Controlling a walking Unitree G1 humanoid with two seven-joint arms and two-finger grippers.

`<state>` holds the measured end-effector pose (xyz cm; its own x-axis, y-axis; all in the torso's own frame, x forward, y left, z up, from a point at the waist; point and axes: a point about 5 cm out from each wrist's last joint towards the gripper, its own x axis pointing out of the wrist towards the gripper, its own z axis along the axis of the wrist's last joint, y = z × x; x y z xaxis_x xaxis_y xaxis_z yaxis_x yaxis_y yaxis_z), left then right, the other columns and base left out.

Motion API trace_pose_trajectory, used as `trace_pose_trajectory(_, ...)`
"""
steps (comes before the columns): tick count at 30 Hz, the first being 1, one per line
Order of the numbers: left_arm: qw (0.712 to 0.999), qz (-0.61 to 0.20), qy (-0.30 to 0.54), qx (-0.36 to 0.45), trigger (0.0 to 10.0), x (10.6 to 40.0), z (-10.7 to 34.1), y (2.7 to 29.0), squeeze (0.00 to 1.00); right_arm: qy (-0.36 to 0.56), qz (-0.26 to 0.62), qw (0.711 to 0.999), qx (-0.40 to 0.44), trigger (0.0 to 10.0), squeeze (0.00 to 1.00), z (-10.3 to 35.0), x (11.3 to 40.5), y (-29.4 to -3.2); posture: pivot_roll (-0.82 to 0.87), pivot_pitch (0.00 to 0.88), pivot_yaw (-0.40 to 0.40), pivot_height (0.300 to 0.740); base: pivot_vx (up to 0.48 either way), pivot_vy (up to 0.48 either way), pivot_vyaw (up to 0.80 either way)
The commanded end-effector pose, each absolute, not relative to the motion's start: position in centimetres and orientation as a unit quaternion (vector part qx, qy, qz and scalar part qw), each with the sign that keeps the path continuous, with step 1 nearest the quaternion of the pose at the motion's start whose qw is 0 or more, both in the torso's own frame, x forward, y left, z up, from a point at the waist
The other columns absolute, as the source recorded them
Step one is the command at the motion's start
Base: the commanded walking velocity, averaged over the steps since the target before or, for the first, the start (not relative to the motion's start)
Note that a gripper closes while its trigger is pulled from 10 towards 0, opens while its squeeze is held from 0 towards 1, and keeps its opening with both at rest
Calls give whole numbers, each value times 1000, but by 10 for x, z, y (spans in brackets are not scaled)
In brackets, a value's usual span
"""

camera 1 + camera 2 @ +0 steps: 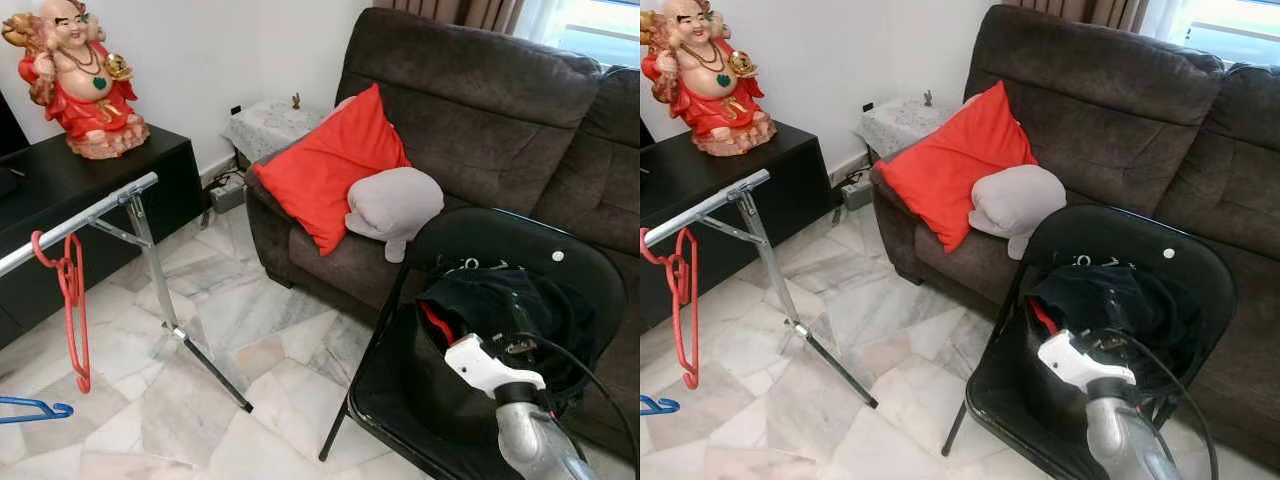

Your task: Hang hanger

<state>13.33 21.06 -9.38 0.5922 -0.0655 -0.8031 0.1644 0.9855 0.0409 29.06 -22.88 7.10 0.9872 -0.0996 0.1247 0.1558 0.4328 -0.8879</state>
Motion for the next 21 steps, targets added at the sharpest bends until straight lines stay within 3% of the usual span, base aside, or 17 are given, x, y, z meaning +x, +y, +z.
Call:
trace_pose_trajectory(1,885,-71,456,59,10000,127,-96,212,0,-22,-81,844,-530,10000,0,72,288,-231,92,46,-4,740,0,0,0)
trace_pose_trajectory(21,891,-82,442,58,10000,132,-95,200,0,-54,-158,818,-550,10000,0,92,275,-244,89,51,-6,740,0,0,0)
